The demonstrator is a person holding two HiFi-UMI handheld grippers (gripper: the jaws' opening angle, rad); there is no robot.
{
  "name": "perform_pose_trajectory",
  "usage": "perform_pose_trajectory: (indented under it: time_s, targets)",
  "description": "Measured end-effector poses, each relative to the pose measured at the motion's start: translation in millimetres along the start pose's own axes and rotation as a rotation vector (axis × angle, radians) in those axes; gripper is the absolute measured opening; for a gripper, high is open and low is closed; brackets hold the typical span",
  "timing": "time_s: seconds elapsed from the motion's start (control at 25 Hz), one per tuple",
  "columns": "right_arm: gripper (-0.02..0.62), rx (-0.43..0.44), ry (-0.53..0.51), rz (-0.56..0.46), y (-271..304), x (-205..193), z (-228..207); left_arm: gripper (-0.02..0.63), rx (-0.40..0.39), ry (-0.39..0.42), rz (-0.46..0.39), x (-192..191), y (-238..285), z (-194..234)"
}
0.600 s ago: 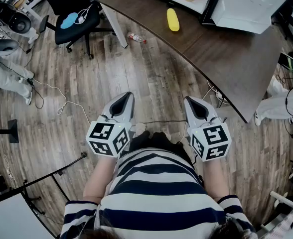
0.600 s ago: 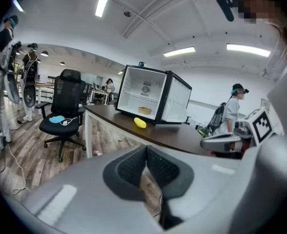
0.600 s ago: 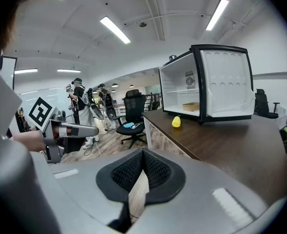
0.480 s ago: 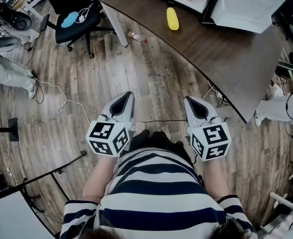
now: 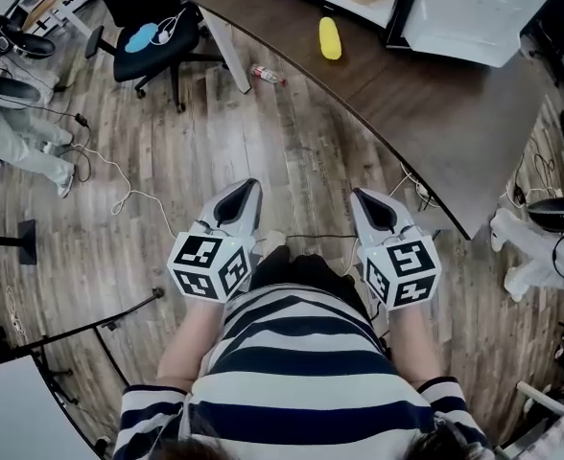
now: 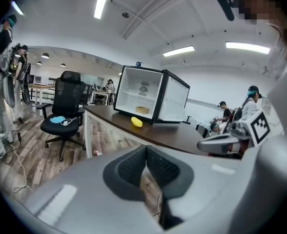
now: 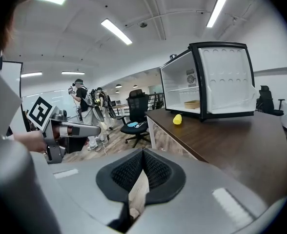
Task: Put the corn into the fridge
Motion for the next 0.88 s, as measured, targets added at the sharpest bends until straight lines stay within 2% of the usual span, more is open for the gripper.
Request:
perform_pose_trajectory:
  time_s: [0.4, 0.68, 0.88]
  targets:
    - [-0.002, 0.031, 0.004, 0.03, 2.4, -12.3, 10.1, 0.0, -0.019, 0.033, -0.007, 3.1, 5.3, -8.7]
    - [-0.002, 0.032, 0.002, 0.052, 13.0, -17.4, 5.1, 0.0, -0.059, 0.017, -0.015, -0.3, 33.2, -9.4]
    - [-0.002, 0.007, 0.02, 0.059, 26.1, -8.2, -4.0, 0.0, -0.085, 0.034, -0.009, 9.0, 54.8, 1.3]
Point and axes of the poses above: the fingertips, and each gripper's own axes: y forward along the fingers, z to its left, x out of its top, the point moved 1 cm from there along -y, backward along the fingers, and after that the axes turned 14 degrees about y, right-handed, at the moved point
